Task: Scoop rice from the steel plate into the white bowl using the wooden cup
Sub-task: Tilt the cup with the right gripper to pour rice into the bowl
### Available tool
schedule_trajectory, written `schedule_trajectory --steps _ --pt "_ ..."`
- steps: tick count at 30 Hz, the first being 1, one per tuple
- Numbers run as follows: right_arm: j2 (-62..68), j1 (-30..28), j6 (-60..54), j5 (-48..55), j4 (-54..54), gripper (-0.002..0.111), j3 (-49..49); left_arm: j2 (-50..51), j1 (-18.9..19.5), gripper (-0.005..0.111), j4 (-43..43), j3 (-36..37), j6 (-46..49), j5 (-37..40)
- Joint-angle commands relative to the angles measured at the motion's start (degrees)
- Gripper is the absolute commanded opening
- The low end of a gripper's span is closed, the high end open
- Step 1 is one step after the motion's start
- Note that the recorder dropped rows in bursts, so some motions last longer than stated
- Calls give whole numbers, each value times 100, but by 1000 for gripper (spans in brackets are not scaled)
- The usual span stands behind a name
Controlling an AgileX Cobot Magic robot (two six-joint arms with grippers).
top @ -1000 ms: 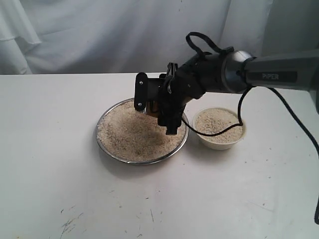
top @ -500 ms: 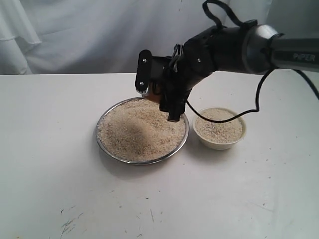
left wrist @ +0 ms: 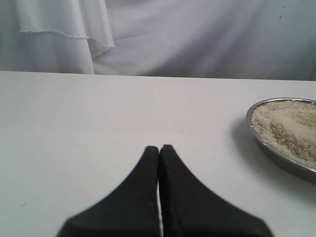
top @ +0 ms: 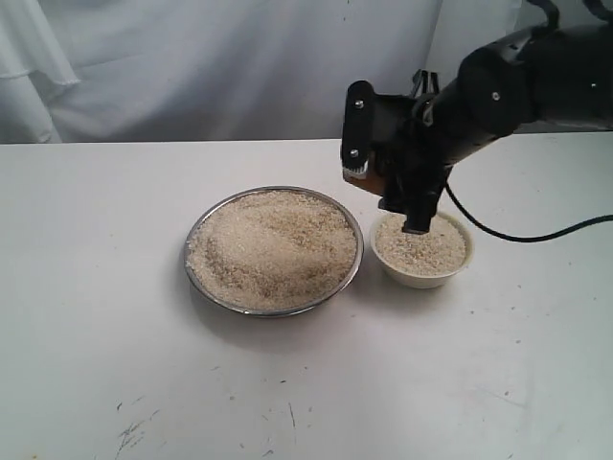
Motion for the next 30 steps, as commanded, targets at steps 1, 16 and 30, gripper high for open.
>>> schedule_trajectory --steps 1,16,30 --pt "-262 -350 -117 -154 34 0 346 -29 -9 0 -4 26 -18 -36" --pt "-413 -1286 -857 -241 -21 0 728 -29 -9 0 -4 26 -18 -36" --pt "-358 -1299 -1667 -653 -177 0 1131 -29 -9 0 -4 26 -18 -36"
